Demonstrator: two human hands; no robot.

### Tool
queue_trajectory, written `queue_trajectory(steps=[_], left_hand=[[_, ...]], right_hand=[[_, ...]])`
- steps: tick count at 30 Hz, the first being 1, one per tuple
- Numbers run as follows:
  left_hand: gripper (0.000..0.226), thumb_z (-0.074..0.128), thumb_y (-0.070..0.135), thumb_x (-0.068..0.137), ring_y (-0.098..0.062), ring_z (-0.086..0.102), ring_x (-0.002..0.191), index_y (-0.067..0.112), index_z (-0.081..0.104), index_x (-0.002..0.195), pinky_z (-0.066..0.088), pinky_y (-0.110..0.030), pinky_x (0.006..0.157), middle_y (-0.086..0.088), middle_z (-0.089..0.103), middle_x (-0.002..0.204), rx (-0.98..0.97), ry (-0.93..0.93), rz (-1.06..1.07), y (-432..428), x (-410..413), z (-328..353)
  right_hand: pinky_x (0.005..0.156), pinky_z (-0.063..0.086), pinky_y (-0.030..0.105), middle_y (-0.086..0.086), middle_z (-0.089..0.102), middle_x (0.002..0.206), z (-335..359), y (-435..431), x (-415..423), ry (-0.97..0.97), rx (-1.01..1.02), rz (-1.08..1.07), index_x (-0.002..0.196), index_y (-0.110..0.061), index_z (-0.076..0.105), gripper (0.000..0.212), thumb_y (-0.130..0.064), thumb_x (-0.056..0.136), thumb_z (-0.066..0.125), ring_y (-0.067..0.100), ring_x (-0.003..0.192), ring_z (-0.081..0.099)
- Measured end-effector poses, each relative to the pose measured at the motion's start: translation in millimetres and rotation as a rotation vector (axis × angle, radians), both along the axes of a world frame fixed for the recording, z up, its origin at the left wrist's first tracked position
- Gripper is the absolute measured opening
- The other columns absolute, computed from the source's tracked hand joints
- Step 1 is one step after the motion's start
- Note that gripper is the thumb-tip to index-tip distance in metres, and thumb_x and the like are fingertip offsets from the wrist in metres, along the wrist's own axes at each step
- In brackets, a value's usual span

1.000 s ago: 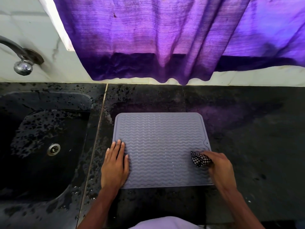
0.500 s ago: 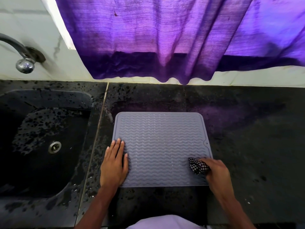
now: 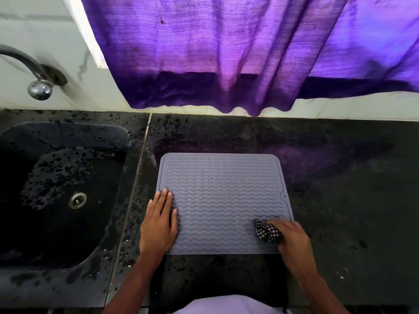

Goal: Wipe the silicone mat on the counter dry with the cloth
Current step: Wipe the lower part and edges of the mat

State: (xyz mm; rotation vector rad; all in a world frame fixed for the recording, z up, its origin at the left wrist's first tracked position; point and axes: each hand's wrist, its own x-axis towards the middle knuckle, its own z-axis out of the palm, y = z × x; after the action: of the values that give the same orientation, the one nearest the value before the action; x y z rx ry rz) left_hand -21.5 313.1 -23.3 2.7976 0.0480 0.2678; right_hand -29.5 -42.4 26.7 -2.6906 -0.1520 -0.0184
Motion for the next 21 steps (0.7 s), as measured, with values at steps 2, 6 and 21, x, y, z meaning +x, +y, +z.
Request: queue_trajectory(steps=[2, 6, 21], left_hand=[[0.056, 0.032, 0.033, 0.102, -0.025, 0.032, 0.149, 0.004, 0.046, 0.148, 0.020, -0.041, 0.122, -0.011, 0.042, 0.157, 0.003, 0.004, 0.004, -1.0, -0.6, 0.8], [0.056, 0.031, 0.033, 0.103, -0.024, 0.030, 0.149, 0.004, 0.045, 0.149, 0.015, -0.036, 0.124, -0.010, 0.040, 0.158, 0.010, 0.006, 0.013, -1.9, -0.6, 1.1], [0.051, 0.033, 0.026, 0.103, -0.029, 0.040, 0.144, 0.001, 0.052, 0.143, 0.025, -0.038, 0.119, -0.015, 0.048, 0.152, 0.002, -0.049, 0.015, -3.4, -7.5, -2.3]], right_hand=[[0.085, 0.044, 0.027, 0.002, 0.073, 0.102, -2.5, -1.6, 0.2, -0.003, -0.008, 0.008, 0.102, -0.012, 0.074, 0.075, 0.023, 0.036, 0.064, 0.028, 0.089, 0.066], [0.084, 0.045, 0.024, -0.003, 0.073, 0.102, -4.3, 2.1, 2.6, 0.001, 0.016, 0.018, 0.101, -0.016, 0.074, 0.074, 0.021, 0.038, 0.068, 0.024, 0.089, 0.066], [0.081, 0.044, 0.031, 0.002, 0.072, 0.104, -16.6, 66.6, -16.1, -0.074, 0.036, 0.137, 0.106, -0.013, 0.072, 0.066, 0.013, 0.048, 0.055, 0.030, 0.087, 0.064]])
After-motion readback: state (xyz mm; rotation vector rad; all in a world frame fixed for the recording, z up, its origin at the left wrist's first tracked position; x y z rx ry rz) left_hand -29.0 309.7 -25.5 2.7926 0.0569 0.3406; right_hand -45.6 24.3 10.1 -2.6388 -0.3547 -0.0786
